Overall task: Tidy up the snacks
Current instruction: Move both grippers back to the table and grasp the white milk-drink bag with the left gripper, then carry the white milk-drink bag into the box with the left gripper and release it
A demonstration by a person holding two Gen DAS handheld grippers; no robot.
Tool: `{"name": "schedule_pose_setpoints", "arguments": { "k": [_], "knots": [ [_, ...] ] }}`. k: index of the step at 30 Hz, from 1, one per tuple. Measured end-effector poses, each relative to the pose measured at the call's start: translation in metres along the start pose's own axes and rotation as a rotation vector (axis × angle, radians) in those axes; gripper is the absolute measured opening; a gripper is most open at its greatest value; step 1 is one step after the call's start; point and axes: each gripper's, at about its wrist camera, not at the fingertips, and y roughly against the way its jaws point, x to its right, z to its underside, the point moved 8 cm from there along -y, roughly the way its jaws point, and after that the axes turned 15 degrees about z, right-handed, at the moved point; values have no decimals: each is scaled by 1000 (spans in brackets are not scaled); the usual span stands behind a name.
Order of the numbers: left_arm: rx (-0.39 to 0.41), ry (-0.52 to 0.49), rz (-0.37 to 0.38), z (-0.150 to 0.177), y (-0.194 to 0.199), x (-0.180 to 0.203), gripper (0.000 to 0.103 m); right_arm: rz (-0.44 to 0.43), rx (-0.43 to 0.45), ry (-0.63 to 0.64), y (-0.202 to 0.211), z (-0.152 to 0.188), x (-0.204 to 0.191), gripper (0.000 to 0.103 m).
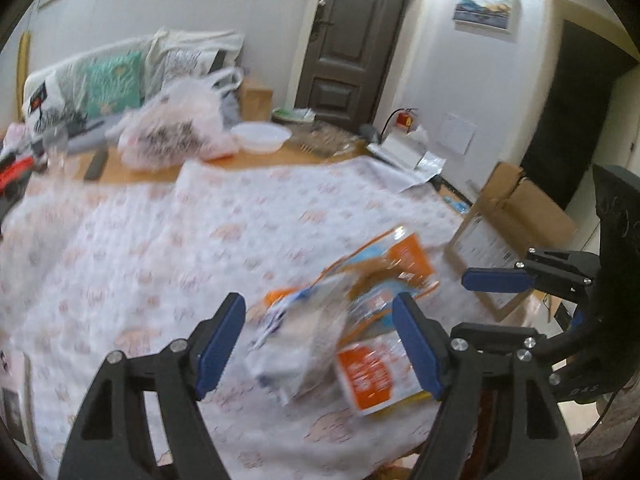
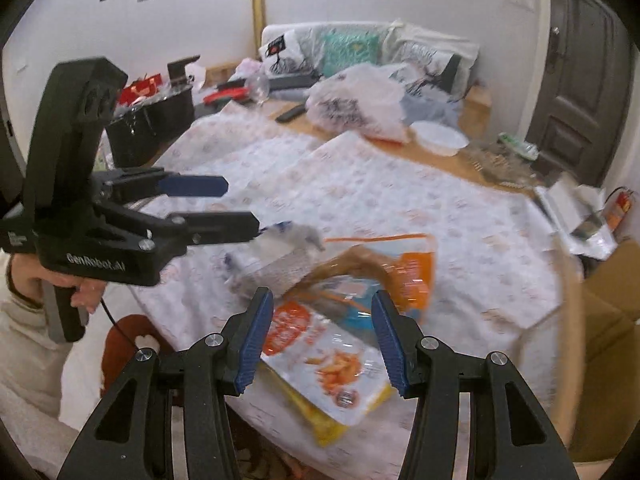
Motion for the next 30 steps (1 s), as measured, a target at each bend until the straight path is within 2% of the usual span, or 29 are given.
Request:
{"name": "schedule_pose_setpoints", "arguments": {
  "k": [6,12,16,18,22,25,30],
  "knots": [
    [-21,64,30,22,-17,-35,73,-62,-63,-8,-37,0,-25,48],
    [-23,109,112,31,-32,-51,73,-93,-85,-5,-65,-5,-41,54],
    [-31,142,179,32,-44,-59,65,-92,-98,29,-84,-9,-51,58],
    [-39,144,198,33,-48,-61,64,-96,-99,35,-90,-9,-54,63],
    [-57,169,266,36,-58,-62,60,-118,-113,55,-104,-9,-63,66],
    [-63,174,290,36,-60,-61,52,-120,-98,73,-106,-10,-68,69],
    [-73,186,291,38,-63,-61,51,-112,-87,108,-110,-11,-75,71]
  ]
}}
